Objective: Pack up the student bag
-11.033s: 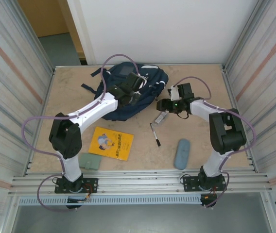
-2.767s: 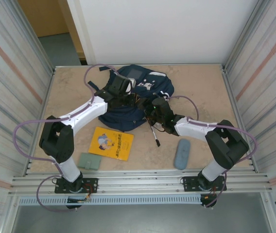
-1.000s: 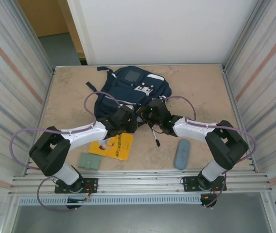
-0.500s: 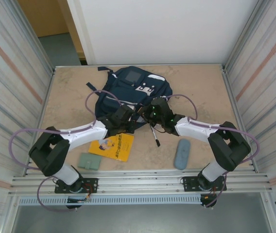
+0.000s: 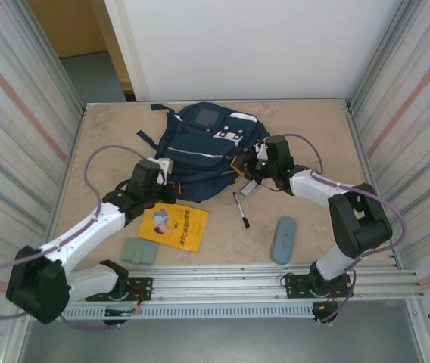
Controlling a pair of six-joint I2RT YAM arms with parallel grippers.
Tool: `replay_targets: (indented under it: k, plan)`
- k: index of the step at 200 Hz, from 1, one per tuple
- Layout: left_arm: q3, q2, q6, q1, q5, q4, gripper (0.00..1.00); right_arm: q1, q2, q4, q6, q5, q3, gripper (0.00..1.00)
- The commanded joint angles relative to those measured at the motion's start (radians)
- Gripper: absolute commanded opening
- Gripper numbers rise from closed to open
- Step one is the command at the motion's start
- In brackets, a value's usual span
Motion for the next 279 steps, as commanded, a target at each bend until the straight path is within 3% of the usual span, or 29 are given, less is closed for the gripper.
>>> replay_targets:
  k: [1,50,63,90,107,150,179,211,256,279]
  plan:
    - [-0.014,-0.086,0.037,0.054,-0.031,-0.1,0.0,-0.062,0.03,0.005,-0.099,-0.126,0.042,0.19]
    - [-0.012,-0.186,0.035,0.21,-0.047,-0.216,0.0,-0.124,0.084,-0.05,-0.208,-0.2,0.091,0.19]
    - [-0.004,-0.19,0.04,0.214,-0.051,-0.226,0.0,-0.134,0.095,-0.062,-0.224,-0.209,0.099,0.18]
    - [-0.011,-0.171,0.053,0.204,0.103,-0.175,0.0,-0.149,0.116,-0.087,-0.259,-0.186,0.112,0.18]
    - [-0.044,-0.176,0.044,0.165,0.146,-0.119,0.0,-0.159,0.136,-0.086,-0.258,-0.191,0.127,0.18]
    - [-0.093,-0.17,-0.053,0.027,0.155,0.01,0.0,-0.146,0.087,-0.087,-0.339,-0.178,0.118,0.46]
    - [-0.067,-0.124,-0.092,-0.044,0.158,0.059,0.0,-0.096,-0.057,-0.177,-0.544,-0.037,0.065,0.57]
    - [-0.026,-0.059,-0.102,-0.1,0.193,0.11,0.0,0.092,-0.18,-0.325,-0.899,0.123,0.028,0.65]
    - [-0.015,-0.001,-0.12,-0.124,0.24,0.177,0.0,0.304,-0.174,-0.351,-1.456,0.236,-0.006,0.72]
    - [-0.005,0.011,-0.112,-0.129,0.257,0.159,0.0,0.331,-0.102,-0.343,-1.554,0.28,0.048,0.72]
